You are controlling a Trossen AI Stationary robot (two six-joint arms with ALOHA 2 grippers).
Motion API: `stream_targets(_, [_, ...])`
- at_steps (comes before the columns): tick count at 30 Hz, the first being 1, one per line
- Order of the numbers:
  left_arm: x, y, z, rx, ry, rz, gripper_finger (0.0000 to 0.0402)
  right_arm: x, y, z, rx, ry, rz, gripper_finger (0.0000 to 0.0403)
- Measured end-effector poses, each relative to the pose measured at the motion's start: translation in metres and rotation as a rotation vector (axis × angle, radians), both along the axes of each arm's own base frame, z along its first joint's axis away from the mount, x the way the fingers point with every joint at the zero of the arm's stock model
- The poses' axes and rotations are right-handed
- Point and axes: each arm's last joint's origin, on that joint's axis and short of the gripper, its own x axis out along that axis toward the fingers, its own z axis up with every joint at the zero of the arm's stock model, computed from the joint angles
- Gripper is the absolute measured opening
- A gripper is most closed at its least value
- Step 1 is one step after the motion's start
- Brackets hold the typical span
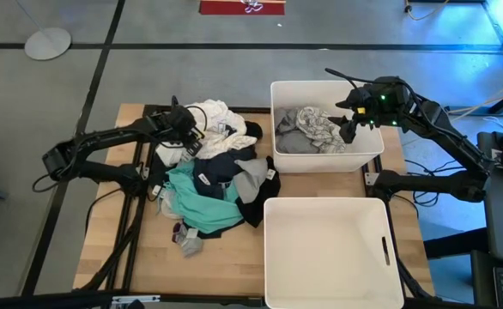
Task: Sort clothes
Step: Put the white pants into the top white laundry bin
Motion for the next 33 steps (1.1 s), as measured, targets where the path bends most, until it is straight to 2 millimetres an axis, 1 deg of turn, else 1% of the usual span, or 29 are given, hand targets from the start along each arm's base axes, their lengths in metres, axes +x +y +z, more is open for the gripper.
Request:
stream_targets(6, [0.001, 0.001, 0.003, 0.017, 0.011, -0.027, 0.0031, 0.000, 0.000, 0.000, 0.000, 0.000, 0.000, 0.0260])
stream_targets(8, [0.002, 0.002, 0.006, 0.031, 0.016, -0.043, 0.0010, 0.000, 0.000, 0.000, 0.000, 0.000, 0.000, 0.0260])
stream_targets(10, [0.003, 0.003, 0.013, 0.063, 0.019, -0.036, 0.0009, 0.000, 0.000, 0.000, -0.003, -0.005, 0.001, 0.0260])
stream_targets(13, [0.004, 0.004, 0.031, 0.118, -0.018, -0.049, 0.0008, 0.005, -0.003, -0.002, -0.024, -0.035, 0.001, 0.0260])
stream_targets(18, [0.004, -0.002, 0.075, 0.240, -0.140, -0.081, 0.0007, 0.014, -0.010, -0.014, -0.039, -0.057, 0.001, 0.0260])
stream_targets(20, [0.003, -0.007, 0.093, 0.280, -0.194, -0.115, 0.0008, 0.019, -0.013, -0.020, -0.045, -0.066, 0.001, 0.0260])
stream_targets(23, [0.003, -0.015, 0.114, 0.306, -0.280, -0.183, 0.0004, 0.027, -0.017, -0.024, -0.062, -0.127, 0.034, 0.0260])
stream_targets(26, [0.005, -0.024, 0.130, 0.330, -0.398, -0.260, 0.0005, 0.034, -0.018, -0.025, -0.074, -0.220, 0.117, 0.0260])
stream_targets(29, [0.008, -0.032, 0.140, 0.335, -0.505, -0.357, 0.0009, 0.039, -0.018, -0.021, -0.078, -0.307, 0.203, 0.0260])
stream_targets(33, [0.014, -0.042, 0.150, 0.329, -0.632, -0.492, 0.0004, 0.044, -0.017, -0.015, -0.066, -0.411, 0.315, 0.0260])
